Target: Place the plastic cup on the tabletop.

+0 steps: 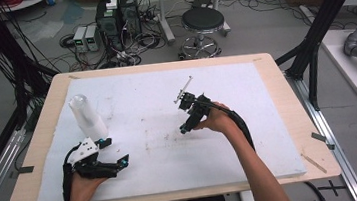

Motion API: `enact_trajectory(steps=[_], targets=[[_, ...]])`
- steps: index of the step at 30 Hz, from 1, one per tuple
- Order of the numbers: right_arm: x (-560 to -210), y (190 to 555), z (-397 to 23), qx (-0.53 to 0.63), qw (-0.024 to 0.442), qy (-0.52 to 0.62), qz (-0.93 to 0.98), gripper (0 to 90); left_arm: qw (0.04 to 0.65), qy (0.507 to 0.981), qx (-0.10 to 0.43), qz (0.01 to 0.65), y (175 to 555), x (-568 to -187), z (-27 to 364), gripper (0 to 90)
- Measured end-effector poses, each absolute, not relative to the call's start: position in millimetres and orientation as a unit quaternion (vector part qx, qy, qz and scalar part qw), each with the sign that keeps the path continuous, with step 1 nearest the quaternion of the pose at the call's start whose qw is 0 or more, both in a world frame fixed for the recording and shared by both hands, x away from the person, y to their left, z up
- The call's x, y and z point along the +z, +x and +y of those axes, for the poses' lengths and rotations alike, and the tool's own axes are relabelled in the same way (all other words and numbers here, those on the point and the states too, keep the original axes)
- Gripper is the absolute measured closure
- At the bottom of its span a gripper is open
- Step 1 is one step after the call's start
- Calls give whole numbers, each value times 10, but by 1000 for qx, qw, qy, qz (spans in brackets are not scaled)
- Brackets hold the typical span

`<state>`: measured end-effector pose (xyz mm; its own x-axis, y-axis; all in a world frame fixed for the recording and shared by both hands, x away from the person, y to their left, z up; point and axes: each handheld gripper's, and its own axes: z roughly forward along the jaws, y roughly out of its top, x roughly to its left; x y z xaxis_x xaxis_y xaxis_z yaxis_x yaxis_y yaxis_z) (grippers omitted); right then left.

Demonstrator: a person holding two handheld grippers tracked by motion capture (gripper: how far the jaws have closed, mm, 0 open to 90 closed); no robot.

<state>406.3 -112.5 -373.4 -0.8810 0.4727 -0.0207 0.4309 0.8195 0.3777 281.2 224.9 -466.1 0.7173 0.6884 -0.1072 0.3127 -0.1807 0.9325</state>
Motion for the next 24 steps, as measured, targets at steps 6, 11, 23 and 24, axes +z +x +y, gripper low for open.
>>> enact_trajectory(steps=[6, 11, 23, 24], targets=[[-3797, 4070, -1065, 167, 63, 232, 956, 295, 546, 749, 171, 333, 2814, -4662, 2250, 77], [-3814, 4071, -1020, 172, 68, 228, 956, 295, 546, 749, 171, 333, 2814, -4662, 2249, 77], [-3845, 4080, -996, 183, 71, 224, 955, 274, 546, 750, 169, 333, 2816, -4662, 2251, 77], [-3849, 4083, -996, 183, 72, 224, 954, 267, 546, 749, 169, 334, 2816, -4662, 2251, 77]])
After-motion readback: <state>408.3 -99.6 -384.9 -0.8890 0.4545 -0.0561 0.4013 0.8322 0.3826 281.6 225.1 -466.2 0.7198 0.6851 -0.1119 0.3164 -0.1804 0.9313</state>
